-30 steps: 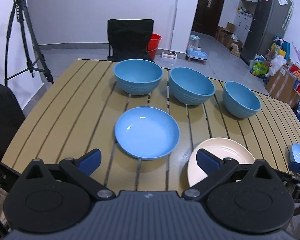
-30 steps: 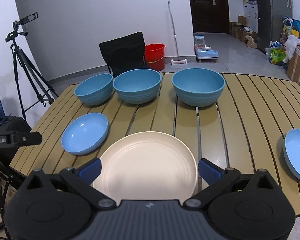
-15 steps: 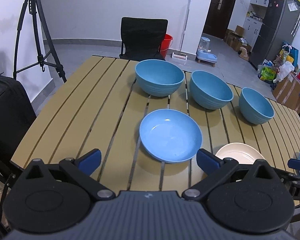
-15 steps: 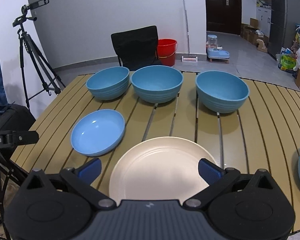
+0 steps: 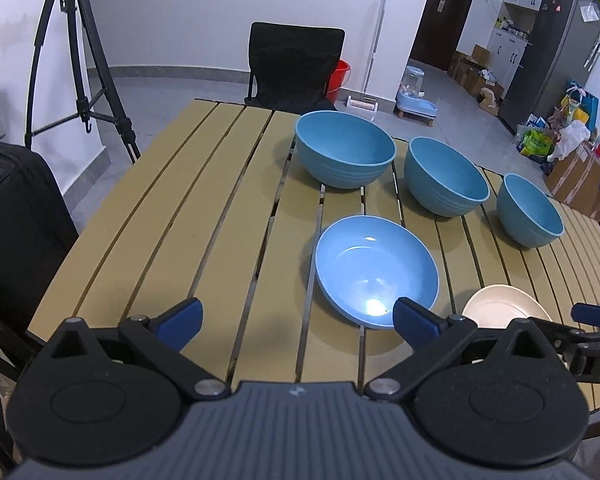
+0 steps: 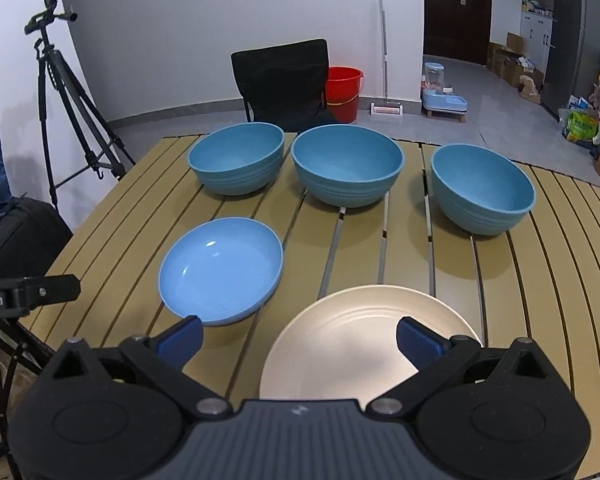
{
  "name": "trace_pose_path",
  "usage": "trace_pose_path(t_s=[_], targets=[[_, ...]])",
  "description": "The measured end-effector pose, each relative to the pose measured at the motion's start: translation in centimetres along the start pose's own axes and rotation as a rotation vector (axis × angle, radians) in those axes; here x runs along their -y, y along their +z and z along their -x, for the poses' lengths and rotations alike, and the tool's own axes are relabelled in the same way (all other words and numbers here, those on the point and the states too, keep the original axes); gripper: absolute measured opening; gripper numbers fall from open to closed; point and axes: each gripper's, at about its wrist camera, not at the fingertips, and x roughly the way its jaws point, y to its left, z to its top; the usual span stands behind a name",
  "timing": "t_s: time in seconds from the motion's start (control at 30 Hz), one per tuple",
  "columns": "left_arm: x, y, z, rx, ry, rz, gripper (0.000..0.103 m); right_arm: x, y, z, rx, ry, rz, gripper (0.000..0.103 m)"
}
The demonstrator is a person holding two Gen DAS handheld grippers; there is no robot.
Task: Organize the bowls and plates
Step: 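Move both grippers over to the shallow blue plate beside the cream plate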
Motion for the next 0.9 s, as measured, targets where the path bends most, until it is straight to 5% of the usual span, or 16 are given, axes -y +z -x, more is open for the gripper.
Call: trace_pose_path(t_s=[0.9], targets=[[-1.8,2.4,-5.6,-0.082,-0.039,0.056,0.103,-2.0,3.0,-5.8,-0.069,-0.014,-0.001,0.102]])
